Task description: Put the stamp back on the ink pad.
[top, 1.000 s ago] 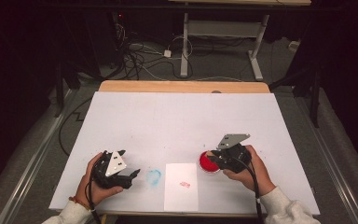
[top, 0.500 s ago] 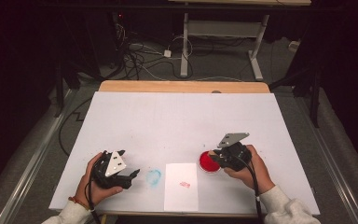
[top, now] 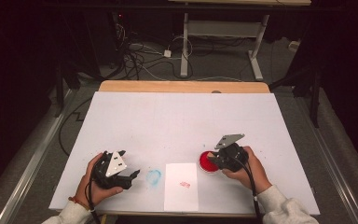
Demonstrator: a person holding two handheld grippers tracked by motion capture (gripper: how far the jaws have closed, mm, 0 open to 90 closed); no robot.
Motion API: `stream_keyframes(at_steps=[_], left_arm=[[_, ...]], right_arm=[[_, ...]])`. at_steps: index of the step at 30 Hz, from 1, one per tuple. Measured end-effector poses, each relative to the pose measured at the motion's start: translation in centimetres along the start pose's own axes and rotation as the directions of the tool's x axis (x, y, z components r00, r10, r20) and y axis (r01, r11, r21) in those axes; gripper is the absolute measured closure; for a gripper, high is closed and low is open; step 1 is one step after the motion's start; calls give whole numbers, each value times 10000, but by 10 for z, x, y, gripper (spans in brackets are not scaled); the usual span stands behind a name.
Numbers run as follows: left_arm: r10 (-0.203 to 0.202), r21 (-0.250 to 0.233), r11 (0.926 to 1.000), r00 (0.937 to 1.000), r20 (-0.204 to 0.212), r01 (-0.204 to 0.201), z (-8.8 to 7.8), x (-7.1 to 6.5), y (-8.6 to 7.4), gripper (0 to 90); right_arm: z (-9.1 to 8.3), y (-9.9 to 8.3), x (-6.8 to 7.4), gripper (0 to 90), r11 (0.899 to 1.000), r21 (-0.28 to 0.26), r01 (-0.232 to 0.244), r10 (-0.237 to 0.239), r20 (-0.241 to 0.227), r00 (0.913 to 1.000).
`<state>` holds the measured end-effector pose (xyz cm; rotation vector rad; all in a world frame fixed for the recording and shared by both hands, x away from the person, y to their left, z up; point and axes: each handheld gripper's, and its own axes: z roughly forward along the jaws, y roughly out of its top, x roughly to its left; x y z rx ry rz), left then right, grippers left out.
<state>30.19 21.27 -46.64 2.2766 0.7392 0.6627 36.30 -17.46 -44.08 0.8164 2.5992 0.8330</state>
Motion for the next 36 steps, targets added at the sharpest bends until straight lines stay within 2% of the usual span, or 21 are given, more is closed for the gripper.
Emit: stream_keyframes(at_steps=[6,20,36], left_arm=[[14,20,10000,10000,24,-14,0,0,0,169],[27,125,9999,10000,24,-28,1,0,0,171],[48,152,9999,10000,13,-48,1,-1,0,170]], right_arm=[[4,-1,2,756,9998,161,83,-82,-85,9999],[6,-2,0,753,9999,127,-25,27,-183,9998],[4,-1,2,723,10000,48,-12,12,-22,10000]])
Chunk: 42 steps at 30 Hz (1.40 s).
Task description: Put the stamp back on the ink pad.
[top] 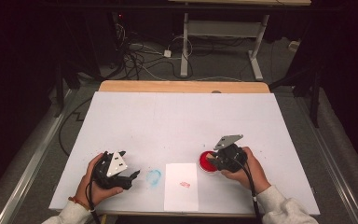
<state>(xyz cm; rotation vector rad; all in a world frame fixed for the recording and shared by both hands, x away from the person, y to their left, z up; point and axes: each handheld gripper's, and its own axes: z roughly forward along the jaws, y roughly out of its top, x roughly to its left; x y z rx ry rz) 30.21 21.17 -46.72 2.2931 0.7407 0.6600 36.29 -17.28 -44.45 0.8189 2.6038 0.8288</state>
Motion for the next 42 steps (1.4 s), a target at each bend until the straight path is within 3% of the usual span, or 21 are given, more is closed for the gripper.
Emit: stream_keyframes(at_steps=[8,19,28,33,35,38,42], left_arm=[[11,16,10000,10000,7,-11,0,0,0,170],[42,27,10000,10000,23,-42,0,0,0,170],[24,19,10000,10000,34,-24,0,0,0,170],[-36,-54,10000,10000,-24,36,-1,1,0,170],[-38,-59,10000,10000,-27,37,-1,1,0,170],[-35,-61,10000,10000,-21,35,-1,1,0,170],[-4,-51,10000,10000,-2,4,-1,0,0,170]], right_arm=[[-8,3,1,589,9990,-452,-28,33,101,9999],[-15,7,5,432,9894,-1418,300,-205,679,9975],[-24,8,9,331,9680,-2408,711,-384,1381,9897],[-29,7,11,274,9523,-2965,725,-283,1508,9882],[-30,8,13,246,9487,-3066,772,-229,1771,9839],[-33,7,12,220,9410,-3292,788,-238,1679,9855],[-36,8,14,206,9390,-3312,927,-310,1871,9819]])
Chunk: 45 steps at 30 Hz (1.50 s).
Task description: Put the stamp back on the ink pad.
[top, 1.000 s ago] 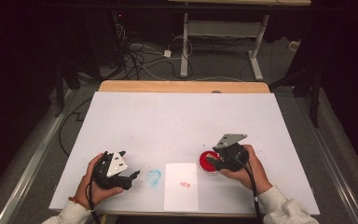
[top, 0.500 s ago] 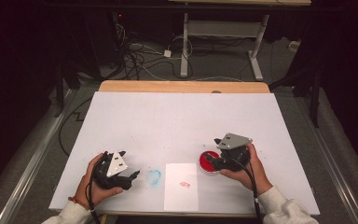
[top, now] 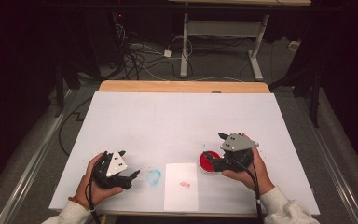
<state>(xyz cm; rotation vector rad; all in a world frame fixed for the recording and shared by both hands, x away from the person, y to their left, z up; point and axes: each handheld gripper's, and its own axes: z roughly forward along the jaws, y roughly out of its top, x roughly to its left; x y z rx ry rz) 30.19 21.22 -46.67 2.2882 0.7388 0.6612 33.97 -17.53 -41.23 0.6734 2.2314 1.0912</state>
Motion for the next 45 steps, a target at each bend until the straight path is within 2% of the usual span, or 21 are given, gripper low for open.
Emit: stream_keyframes(at_steps=[16,32,41,45], left_arm=[[-3,3,10000,10000,3,3,-1,0,-1,170],[56,19,10000,10000,42,-56,-1,-1,0,170],[72,-14,10000,10000,60,-72,-1,-2,1,170],[52,-25,10000,10000,57,-52,-1,-2,1,170]], right_arm=[[-20,-2,1,213,9981,-486,386,-349,744,9966],[-39,-22,-1,218,9952,-882,428,-272,1710,9849],[-47,-35,1,214,9939,-972,517,-316,1983,9796],[-49,-41,0,214,9941,-965,500,-303,1962,9801]])
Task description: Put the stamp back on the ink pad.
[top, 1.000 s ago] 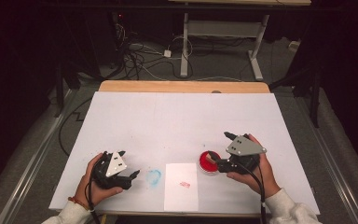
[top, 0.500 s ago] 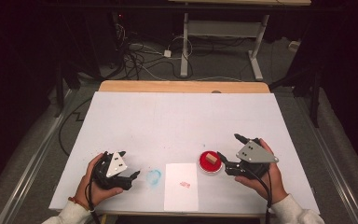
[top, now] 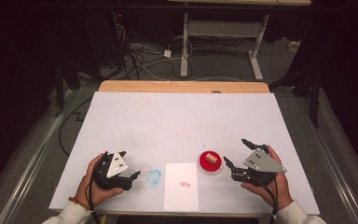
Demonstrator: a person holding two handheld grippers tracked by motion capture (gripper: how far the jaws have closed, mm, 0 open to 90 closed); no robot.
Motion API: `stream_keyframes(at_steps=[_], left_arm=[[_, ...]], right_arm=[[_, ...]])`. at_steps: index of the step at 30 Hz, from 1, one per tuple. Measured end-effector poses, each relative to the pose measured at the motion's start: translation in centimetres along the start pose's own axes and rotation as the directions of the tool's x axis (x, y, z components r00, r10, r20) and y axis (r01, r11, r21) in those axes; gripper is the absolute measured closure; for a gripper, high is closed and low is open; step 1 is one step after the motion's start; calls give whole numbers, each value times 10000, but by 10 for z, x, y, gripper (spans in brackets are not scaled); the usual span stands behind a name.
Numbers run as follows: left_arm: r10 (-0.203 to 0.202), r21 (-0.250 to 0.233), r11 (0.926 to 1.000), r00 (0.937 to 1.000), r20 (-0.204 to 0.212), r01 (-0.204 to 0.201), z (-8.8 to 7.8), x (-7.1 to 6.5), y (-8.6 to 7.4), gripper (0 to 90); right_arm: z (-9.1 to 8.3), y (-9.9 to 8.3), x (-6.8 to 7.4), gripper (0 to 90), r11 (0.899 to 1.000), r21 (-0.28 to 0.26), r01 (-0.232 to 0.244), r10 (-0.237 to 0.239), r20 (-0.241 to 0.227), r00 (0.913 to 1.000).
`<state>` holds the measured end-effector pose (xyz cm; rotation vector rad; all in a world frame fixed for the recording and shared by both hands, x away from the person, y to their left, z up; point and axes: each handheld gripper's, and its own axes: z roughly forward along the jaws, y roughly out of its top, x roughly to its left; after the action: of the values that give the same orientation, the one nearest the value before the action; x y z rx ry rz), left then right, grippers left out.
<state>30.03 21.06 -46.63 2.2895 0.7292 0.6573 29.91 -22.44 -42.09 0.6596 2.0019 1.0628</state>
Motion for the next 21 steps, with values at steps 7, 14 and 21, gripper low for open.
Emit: stream_keyframes(at_steps=[7,14,21], left_arm=[[-18,-10,10000,10000,25,18,1,0,1,170],[-36,-21,10000,10000,64,36,1,0,0,170],[36,-97,9999,9999,114,-35,1,-2,2,170]], right_arm=[[-6,-12,-3,214,9998,11,-177,177,50,9998],[-11,-25,-6,213,9995,131,-275,273,158,9995],[-18,-41,-13,210,9980,343,-530,520,299,9982]])
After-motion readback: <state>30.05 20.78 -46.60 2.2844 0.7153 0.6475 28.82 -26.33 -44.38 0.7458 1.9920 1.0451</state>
